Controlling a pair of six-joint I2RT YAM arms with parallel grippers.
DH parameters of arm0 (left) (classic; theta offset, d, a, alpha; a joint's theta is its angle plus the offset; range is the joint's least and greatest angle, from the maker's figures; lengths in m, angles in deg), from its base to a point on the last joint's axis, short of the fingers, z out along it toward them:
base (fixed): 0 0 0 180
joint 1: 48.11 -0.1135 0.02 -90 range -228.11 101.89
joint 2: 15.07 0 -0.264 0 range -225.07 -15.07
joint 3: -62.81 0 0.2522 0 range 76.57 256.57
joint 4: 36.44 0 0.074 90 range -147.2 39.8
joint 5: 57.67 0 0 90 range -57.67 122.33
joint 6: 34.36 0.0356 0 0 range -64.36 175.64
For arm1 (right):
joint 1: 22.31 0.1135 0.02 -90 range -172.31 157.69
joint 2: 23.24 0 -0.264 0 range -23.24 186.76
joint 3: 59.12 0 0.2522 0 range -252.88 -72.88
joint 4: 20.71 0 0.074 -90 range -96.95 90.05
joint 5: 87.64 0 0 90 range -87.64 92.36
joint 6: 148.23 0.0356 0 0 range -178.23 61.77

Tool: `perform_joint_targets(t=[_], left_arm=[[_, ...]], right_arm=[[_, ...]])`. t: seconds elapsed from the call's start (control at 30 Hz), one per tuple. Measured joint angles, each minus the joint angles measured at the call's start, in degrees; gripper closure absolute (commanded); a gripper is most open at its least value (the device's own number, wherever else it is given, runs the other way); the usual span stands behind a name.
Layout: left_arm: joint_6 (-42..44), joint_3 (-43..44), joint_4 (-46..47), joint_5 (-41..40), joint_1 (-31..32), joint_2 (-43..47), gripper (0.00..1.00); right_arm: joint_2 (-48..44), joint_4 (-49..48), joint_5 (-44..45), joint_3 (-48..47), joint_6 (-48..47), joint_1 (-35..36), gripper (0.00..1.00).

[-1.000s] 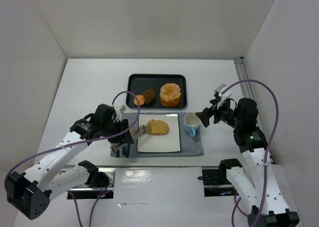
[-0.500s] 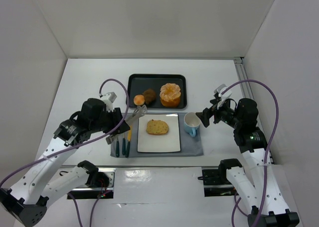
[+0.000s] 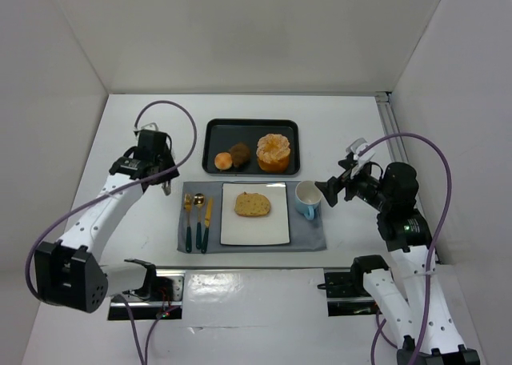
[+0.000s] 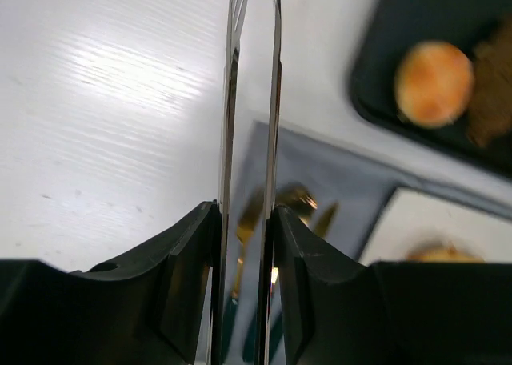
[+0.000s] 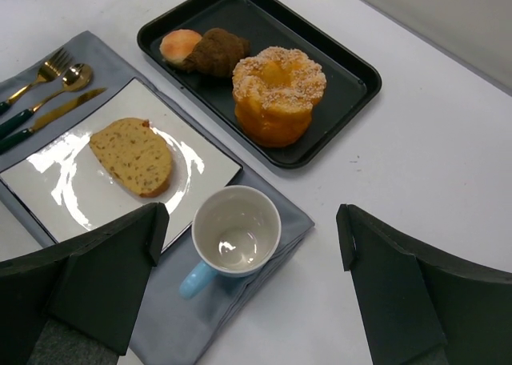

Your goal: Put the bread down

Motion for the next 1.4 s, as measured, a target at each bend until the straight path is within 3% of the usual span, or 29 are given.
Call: perform_joint_targets(t=[0.27, 0.47, 0.83, 1.13, 1.2, 1.4], left_arm=[[3.69, 1.88, 4.48, -5.33, -10.71, -11.52, 0.52], [9.05, 4.96, 6.08, -7.02, -14.86, -21.07, 0.42], [13.51, 8.76, 5.95, -2.84, -19.30, -34.69, 0.40], [13.68, 10.40, 6.19, -0.22, -20.39, -35.60, 0.20], [13.53, 9.79, 6.29, 0.17, -20.39, -34.77, 0.00], [13.22, 9.05, 5.57, 2.89, -20.37, -28.94, 0.00]], right_arm=[[-0.85, 0.57, -0.94, -0.02, -0.24, 0.00, 0.00], [-0.68, 1.01, -1.53, 0.00, -0.26, 0.00, 0.00], [1.14, 1.07, -1.73, 0.00, -0.26, 0.00, 0.00], [1.86, 1.07, -1.70, 0.00, -0.26, 0.00, 0.00], [2.08, 1.07, -1.70, -0.02, -0.26, 0.00, 0.00], [3.17, 1.33, -1.73, 0.00, -0.26, 0.00, 0.00]])
